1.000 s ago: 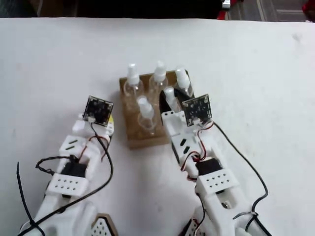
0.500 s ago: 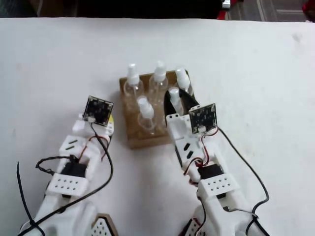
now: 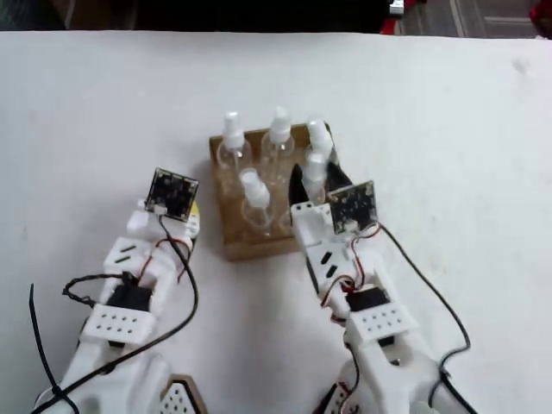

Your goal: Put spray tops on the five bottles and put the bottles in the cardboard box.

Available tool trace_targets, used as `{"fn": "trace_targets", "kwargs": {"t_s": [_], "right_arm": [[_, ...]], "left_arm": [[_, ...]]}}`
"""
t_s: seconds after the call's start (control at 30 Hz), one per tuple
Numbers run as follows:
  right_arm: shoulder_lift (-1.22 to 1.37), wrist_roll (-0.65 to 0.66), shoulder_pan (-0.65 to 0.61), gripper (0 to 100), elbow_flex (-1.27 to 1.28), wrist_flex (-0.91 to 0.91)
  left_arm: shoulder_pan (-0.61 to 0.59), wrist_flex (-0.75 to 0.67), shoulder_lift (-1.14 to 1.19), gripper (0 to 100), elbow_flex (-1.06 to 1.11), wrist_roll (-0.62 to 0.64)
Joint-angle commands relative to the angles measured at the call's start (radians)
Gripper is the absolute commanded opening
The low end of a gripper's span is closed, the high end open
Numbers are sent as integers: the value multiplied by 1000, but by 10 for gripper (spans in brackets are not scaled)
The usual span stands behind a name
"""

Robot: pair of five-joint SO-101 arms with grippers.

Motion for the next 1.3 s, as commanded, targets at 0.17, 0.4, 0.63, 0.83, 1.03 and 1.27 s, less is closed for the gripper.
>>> {"fn": "trace_targets", "kwargs": {"t_s": [0.17, 0.4, 0.63, 0.83, 1.03, 1.27], "right_arm": [[-22, 11, -2, 180, -11, -15], [-94, 11, -2, 180, -26, 51], [-254, 12, -2, 183, -31, 189], [-265, 12, -2, 183, -115, 323], [-265, 12, -2, 183, -133, 323], [-265, 12, -2, 183, -137, 325]], "left_arm": [[8, -32, -7, 35, -3, -12], [8, -32, -7, 35, -3, -12], [10, -32, -7, 35, -3, -12], [12, -32, -7, 35, -3, -12], [12, -32, -7, 35, -3, -12], [12, -32, -7, 35, -3, -12]]}}
